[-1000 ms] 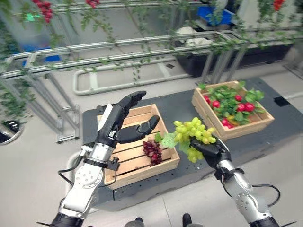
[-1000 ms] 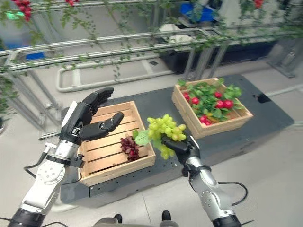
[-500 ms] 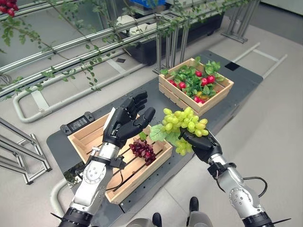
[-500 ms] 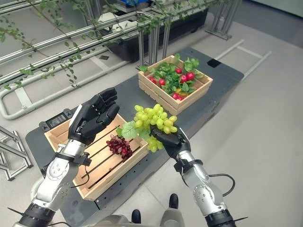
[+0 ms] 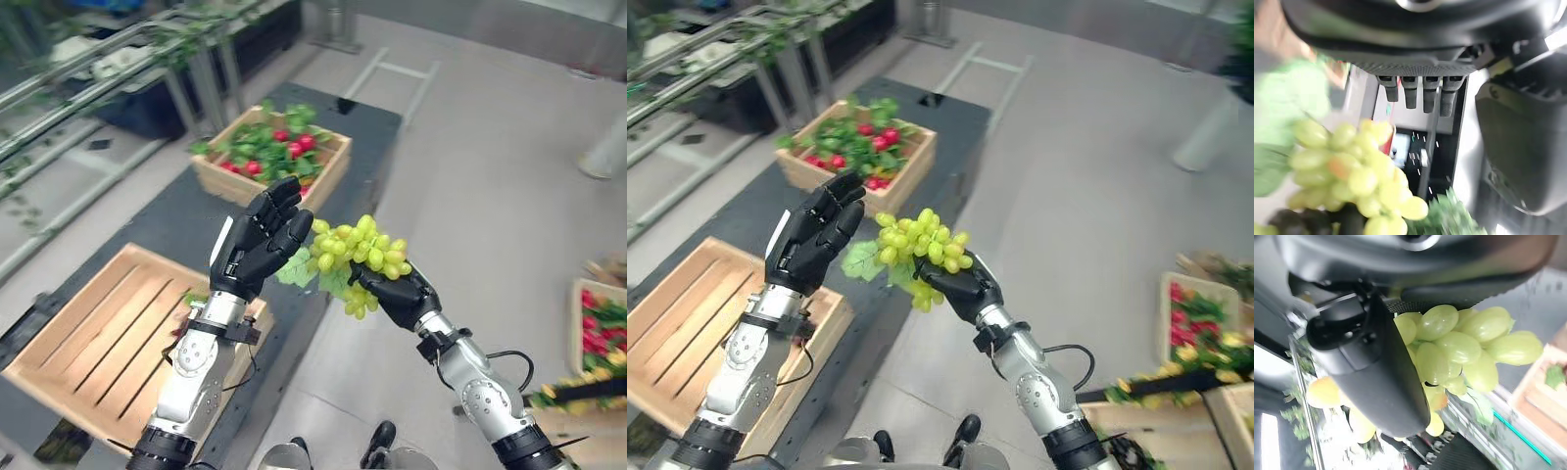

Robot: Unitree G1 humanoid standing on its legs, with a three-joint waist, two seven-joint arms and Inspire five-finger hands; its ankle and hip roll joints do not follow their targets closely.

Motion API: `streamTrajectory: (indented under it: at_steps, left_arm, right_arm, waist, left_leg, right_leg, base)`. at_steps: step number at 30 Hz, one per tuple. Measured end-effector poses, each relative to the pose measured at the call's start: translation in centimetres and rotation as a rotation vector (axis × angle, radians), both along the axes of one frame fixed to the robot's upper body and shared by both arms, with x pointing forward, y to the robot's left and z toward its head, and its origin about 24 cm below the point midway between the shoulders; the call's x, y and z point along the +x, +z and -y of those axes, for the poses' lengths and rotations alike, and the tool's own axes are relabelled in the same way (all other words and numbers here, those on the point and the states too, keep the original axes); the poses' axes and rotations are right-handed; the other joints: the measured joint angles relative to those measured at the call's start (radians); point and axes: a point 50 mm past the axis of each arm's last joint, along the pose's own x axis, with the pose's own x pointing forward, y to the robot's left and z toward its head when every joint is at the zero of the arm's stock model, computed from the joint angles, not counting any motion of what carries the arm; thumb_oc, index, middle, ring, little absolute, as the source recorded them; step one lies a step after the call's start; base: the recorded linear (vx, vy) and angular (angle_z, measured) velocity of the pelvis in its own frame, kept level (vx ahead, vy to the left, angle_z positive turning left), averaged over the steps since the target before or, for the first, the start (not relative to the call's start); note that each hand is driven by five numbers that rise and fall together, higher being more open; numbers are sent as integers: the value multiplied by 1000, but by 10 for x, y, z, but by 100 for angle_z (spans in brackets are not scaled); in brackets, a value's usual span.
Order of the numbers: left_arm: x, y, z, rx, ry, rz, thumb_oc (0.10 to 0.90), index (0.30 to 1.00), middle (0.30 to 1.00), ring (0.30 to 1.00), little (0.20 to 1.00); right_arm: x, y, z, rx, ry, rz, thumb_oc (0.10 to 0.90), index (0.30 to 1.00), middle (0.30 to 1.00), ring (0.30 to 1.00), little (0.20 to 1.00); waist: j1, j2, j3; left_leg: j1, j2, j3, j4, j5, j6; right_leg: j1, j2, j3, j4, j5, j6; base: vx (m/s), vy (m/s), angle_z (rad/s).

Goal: Pick up the fruits from the basket on one side to the basket on the other side

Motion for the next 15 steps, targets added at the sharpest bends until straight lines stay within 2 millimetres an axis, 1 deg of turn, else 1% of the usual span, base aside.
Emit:
streamTrajectory:
  at_steps: [1, 2, 3, 4, 5, 6, 7, 8, 10, 12, 15]
  left_arm:
    - [0, 0, 0, 0, 0, 1, 800, 900, 900, 900, 900]
    - [0, 0, 0, -11, 4, 0, 800, 900, 900, 900, 900]
    - [0, 0, 0, -17, 3, -4, 800, 900, 900, 900, 900]
    - [0, -2, 3, -18, -12, -10, 800, 900, 900, 900, 900]
    - [-1, -4, 8, -22, -30, -15, 800, 900, 900, 900, 900]
    - [-2, -5, 14, -22, -59, -21, 800, 900, 900, 900, 900]
    - [-3, -8, 18, -25, -84, -28, 800, 900, 900, 900, 900]
    - [-4, -9, 19, -27, -92, -32, 800, 900, 900, 900, 900]
    - [-2, -6, 22, -39, -106, -17, 800, 900, 900, 900, 900]
    - [-2, -6, 24, -60, -115, -16, 800, 900, 900, 900, 900]
    - [-2, -6, 26, -65, -133, -14, 800, 900, 900, 900, 900]
  right_arm:
    - [-1, -1, 0, 0, -1, -3, 400, 300, 300, 300, 300]
    - [0, -1, 1, 0, -3, -1, 400, 300, 300, 300, 300]
    - [0, -1, 1, 0, -5, -1, 400, 300, 300, 300, 300]
    - [-2, -3, 2, 5, -15, -7, 400, 300, 300, 300, 300]
    - [-3, -3, 4, -2, -20, -6, 400, 300, 300, 300, 300]
    - [-2, -2, 11, -25, -31, 2, 400, 300, 300, 300, 300]
    - [-2, -4, 17, -44, -46, -2, 400, 300, 300, 300, 300]
    - [-3, -8, 19, -45, -56, -16, 400, 300, 300, 300, 300]
    - [-4, -9, 21, -43, -72, -13, 400, 300, 300, 300, 300]
    - [-4, -9, 22, -43, -76, -12, 400, 300, 300, 300, 300]
    - [-5, -9, 22, -44, -78, -14, 400, 300, 300, 300, 300]
  waist:
    - [-1, -13, -10]
    - [-1, -22, -18]
    - [1, -18, -17]
    - [-13, -35, -22]
    - [-21, -38, -25]
    - [-37, -14, -27]
    - [-50, 18, -36]
    - [-54, 15, -42]
    - [-90, 11, -44]
    - [-108, 12, -45]
    - [-109, 13, -45]
  left_leg:
    - [-3, -9, 4, -3, 3, -6]
    - [-1, -3, -7, -10, 13, -20]
    - [-4, 10, -18, -3, 14, -23]
    - [-60, 18, -35, 64, -3, -29]
    - [-72, -11, -79, 8, 2, -33]
    - [-80, -40, -112, -92, 18, -41]
    - [-72, -37, -146, -123, 132, -2]
    - [-59, -33, -135, -131, 138, -7]
    - [-56, -28, -133, -134, 142, -13]
    - [-57, -25, -131, -134, 143, -16]
    - [-57, -17, -128, -134, 146, -19]
  right_leg:
    - [7, -10, 12, -18, -8, 20]
    - [31, 17, 41, -91, 24, 95]
    - [48, 31, 53, -134, 48, 88]
    - [66, 39, 67, -207, 83, 69]
    - [72, 38, 80, -238, 100, 74]
    - [67, 47, 92, -238, 101, 73]
    - [69, 79, 99, -239, 98, 72]
    - [73, 85, 114, -239, 95, 70]
    - [67, 91, 118, -239, 92, 69]
    - [62, 95, 123, -239, 91, 67]
    - [54, 105, 140, -240, 89, 63]
  base:
    - [-78, -223, -61]
    - [-63, -167, -55]
    - [-91, -231, -57]
    - [-67, -163, -32]
    - [-126, -286, -29]
    - [-145, -311, -34]
    - [-167, -356, -56]
    - [-122, -251, -47]
    - [-108, -213, -19]
    - [-127, -194, -8]
    - [-106, -131, -9]
